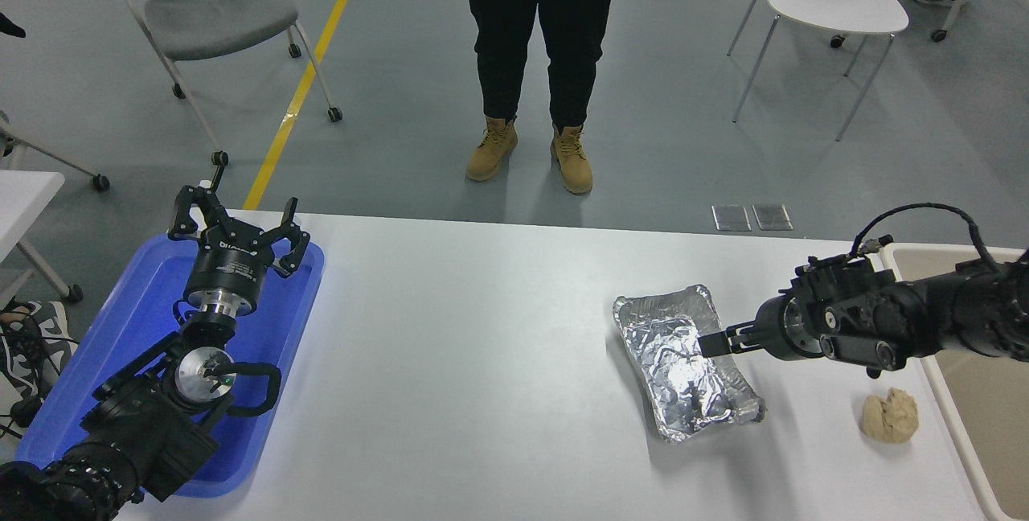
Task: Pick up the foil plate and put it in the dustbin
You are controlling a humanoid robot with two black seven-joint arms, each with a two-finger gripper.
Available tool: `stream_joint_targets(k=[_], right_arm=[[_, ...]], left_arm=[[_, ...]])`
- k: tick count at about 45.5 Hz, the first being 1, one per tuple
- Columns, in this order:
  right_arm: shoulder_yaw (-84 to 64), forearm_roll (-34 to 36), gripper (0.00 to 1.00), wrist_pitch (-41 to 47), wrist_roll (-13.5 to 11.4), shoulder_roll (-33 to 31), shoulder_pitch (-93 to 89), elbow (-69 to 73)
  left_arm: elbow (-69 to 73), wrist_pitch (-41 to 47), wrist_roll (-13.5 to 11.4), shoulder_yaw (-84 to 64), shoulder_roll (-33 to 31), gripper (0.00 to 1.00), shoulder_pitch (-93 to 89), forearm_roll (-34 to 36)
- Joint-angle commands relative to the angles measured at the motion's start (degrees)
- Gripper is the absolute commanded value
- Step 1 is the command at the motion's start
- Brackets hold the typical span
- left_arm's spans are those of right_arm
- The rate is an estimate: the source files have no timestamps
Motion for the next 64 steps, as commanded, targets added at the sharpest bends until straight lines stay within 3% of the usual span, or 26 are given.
stream_joint_targets(k=[1, 5, 10, 21, 28, 31, 56, 64], right_arm=[[1.0, -0.1, 0.97, -0.2, -0.3, 1.0, -3.1, -2.4], [1.1, -0.5, 0.92, -0.3, -0.3, 1.1, -3.8, -2.5], [1.1, -0.6, 0.77, -0.3, -0.8, 1.2, -4.3, -2.5], [1.2, -2.8, 0.22, -0.3, -2.2, 1.2, -4.7, -2.6], [3.5, -2.8, 0.19, -0.4, -2.7, 1.3, -5.5, -2.6], [3.9, -2.8, 0.00, -0.5, -2.6, 1.3, -6.0, -2.6], [3.8, -4.1, 0.00, -0.3, -2.1, 0.9, -4.1, -1.6], [2.2, -4.2, 0.00, 0.3, -2.1, -3.4, 1.3, 3.0]], left_arm=[[0.0, 0.0, 0.0, 0.0, 0.0, 1.00, 0.0, 0.0], [0.0, 0.0, 0.0, 0.0, 0.0, 1.00, 0.0, 0.0], [0.0, 0.0, 0.0, 0.0, 0.0, 1.00, 0.0, 0.0], [0.0, 0.0, 0.0, 0.0, 0.0, 1.00, 0.0, 0.0], [0.0, 0.0, 0.0, 0.0, 0.0, 1.00, 0.0, 0.0], [0.0, 0.0, 0.0, 0.0, 0.0, 1.00, 0.0, 0.0], [0.0, 0.0, 0.0, 0.0, 0.0, 1.00, 0.0, 0.0], [0.0, 0.0, 0.0, 0.0, 0.0, 1.00, 0.0, 0.0]])
